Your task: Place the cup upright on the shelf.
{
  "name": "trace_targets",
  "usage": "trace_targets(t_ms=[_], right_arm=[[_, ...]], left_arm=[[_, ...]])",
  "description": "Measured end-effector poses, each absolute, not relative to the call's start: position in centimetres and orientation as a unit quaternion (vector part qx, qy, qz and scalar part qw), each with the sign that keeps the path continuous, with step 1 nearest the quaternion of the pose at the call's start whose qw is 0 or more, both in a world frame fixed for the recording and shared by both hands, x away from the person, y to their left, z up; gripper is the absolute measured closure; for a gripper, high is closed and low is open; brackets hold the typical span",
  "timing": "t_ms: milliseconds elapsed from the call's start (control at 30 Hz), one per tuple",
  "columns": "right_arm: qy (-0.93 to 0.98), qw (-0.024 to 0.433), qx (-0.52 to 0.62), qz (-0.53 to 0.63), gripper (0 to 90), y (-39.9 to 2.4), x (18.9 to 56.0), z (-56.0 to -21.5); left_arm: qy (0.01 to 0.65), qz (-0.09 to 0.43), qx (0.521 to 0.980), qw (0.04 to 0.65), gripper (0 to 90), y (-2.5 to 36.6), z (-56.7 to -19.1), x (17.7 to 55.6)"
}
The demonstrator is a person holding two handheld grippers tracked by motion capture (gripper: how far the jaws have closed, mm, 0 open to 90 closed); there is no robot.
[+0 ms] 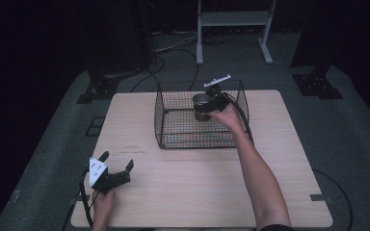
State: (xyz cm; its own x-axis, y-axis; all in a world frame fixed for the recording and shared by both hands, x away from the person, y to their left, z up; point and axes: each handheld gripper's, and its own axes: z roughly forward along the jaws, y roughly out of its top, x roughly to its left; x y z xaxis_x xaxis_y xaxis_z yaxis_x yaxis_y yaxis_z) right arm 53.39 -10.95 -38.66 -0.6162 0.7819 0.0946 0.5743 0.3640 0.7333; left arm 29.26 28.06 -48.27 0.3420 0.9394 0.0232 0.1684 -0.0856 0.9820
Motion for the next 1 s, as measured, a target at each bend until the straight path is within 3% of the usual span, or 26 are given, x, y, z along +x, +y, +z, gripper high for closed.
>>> trace_targets(t_ms=[1000], right_arm=[[0.838, 0.146, 0.415, 0.324, 17.4, -10.8, 54.3, -40.6]], left_arm=[[0.436, 0.373, 0.635, 0.517, 0.0, 28.1, -48.3, 29.3]])
